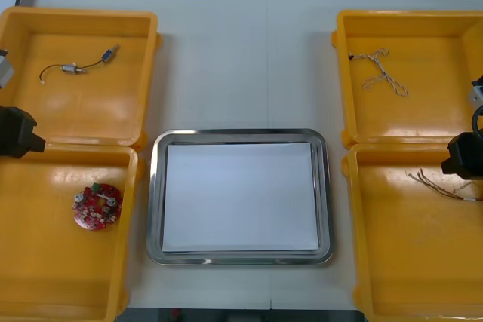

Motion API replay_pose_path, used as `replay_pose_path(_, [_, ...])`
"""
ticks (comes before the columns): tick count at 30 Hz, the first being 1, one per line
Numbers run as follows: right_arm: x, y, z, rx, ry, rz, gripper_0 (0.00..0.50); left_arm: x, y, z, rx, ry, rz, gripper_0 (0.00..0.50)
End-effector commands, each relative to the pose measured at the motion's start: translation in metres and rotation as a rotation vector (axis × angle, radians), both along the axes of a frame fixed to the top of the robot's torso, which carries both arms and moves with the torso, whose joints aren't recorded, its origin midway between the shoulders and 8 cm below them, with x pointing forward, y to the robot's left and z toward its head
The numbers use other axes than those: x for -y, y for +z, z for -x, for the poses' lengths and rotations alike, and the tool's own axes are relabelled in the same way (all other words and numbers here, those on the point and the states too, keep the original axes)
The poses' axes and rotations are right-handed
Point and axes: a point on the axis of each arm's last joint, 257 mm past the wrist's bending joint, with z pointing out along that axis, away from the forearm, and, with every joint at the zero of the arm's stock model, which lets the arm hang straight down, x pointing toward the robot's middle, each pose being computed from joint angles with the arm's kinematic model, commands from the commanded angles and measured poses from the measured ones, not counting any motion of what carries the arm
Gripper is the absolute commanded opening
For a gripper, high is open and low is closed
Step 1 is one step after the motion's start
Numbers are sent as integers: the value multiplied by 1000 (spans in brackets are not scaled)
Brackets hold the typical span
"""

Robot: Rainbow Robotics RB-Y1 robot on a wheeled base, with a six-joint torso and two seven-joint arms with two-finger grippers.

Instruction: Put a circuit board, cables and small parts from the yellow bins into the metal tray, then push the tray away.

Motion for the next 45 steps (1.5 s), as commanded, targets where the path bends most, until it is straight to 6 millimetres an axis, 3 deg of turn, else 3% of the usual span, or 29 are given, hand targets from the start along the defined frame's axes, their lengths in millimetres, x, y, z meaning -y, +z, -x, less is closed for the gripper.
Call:
replay_pose_path(1, [1, 10, -3, 44, 20, 8, 500, -19, 11, 1, 22, -17, -68, 500])
replay_pose_path(45, [1, 10, -3, 44, 20, 8, 500, -19, 11, 1, 22, -17, -68, 500])
